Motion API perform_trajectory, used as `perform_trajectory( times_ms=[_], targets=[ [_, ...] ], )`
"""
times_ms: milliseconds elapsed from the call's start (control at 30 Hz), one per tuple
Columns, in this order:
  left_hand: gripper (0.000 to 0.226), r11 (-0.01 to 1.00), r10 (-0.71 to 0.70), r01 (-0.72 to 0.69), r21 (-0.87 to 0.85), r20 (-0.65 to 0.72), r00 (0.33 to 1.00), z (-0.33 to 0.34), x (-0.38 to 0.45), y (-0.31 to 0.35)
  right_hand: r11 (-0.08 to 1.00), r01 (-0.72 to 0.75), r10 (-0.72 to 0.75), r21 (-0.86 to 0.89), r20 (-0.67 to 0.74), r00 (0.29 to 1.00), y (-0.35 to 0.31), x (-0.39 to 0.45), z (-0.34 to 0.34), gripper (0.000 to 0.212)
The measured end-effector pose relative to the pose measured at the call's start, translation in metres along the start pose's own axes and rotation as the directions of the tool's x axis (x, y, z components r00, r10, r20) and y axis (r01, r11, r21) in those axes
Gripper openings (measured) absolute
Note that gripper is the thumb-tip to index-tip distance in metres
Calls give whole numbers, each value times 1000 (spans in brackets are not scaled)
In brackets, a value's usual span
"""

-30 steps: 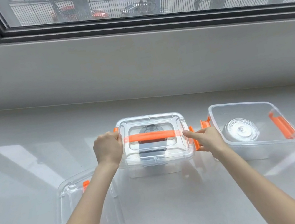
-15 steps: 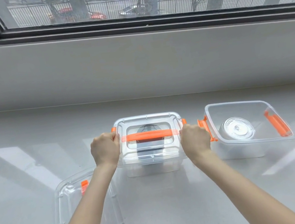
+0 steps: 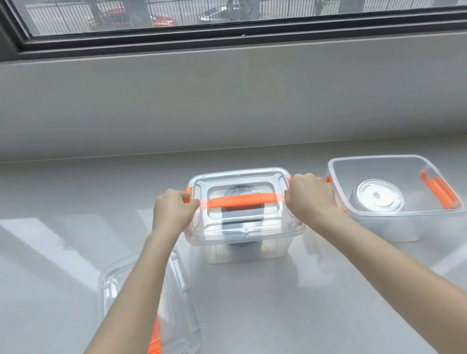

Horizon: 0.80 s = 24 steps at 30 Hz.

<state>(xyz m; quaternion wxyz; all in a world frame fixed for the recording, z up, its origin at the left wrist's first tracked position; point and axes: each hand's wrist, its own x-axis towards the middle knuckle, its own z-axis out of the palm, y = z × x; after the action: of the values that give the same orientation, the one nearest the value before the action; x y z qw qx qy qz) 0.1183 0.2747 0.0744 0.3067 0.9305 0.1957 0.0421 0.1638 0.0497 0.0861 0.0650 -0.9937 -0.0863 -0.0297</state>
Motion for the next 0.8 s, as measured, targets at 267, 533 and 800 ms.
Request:
perform_trajectory(
  times_ms=[267, 533, 800],
  targets=[
    [18, 828, -46, -50, -558, -156, 987, -43, -82, -38, 544, 194, -313, 816, -17, 950, -68, -57, 0, 16],
    [43, 866, -449, 415, -278, -72, 890, 1, -123, -132, 758, -74, -318, 648, 466, 826, -123, -100, 84, 24],
    [41, 747, -620, 564, -352, -65, 782, 18, -135, -152, 675, -353, -190, 648, 615, 765, -138, -109, 131, 27]
  ],
)
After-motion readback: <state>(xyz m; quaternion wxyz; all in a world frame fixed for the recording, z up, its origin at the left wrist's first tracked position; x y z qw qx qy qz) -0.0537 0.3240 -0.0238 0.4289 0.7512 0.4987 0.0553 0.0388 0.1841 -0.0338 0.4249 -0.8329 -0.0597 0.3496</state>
